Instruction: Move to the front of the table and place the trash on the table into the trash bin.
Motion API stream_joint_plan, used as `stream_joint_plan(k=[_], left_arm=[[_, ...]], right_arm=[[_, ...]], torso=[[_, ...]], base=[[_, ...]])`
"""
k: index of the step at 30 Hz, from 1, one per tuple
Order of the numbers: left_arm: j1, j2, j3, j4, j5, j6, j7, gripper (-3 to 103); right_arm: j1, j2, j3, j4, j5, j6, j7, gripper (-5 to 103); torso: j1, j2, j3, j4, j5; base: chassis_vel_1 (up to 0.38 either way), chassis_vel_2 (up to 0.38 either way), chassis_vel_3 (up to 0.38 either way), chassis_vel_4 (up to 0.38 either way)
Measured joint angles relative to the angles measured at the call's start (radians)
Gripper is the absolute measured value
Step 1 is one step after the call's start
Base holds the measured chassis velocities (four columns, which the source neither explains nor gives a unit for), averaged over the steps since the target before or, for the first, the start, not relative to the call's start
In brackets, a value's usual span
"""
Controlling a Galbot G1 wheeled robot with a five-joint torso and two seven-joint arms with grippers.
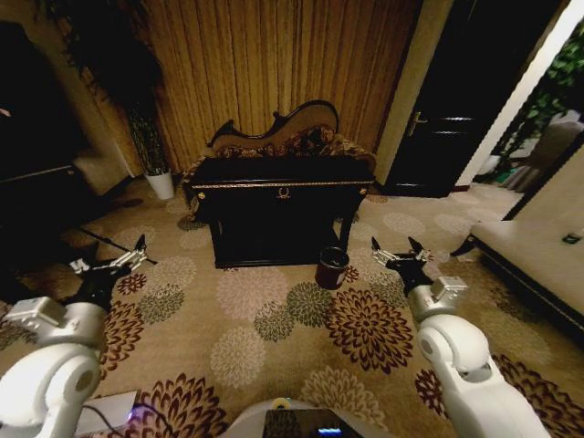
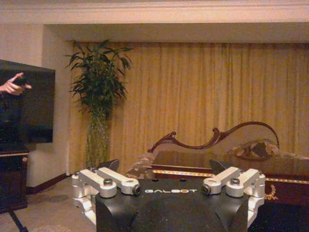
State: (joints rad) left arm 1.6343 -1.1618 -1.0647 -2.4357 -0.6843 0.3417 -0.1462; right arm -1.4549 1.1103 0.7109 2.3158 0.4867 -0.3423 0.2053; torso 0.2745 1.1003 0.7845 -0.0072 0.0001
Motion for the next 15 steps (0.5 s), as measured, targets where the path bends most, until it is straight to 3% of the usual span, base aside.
stream_joint_plan(k=[15], left_arm=[[-0.005, 0.016, 0.023, -0.001, 0.018, 0.004, -0.013, 100]], right_arm=[[-0.005, 0.007, 0.002, 0.023, 0.051, -0.023, -0.022, 100]], torso=[[0.0, 0.0, 0.0, -0.0002, -0.0001]], base=[[0.0, 0.0, 0.0, 0.0]])
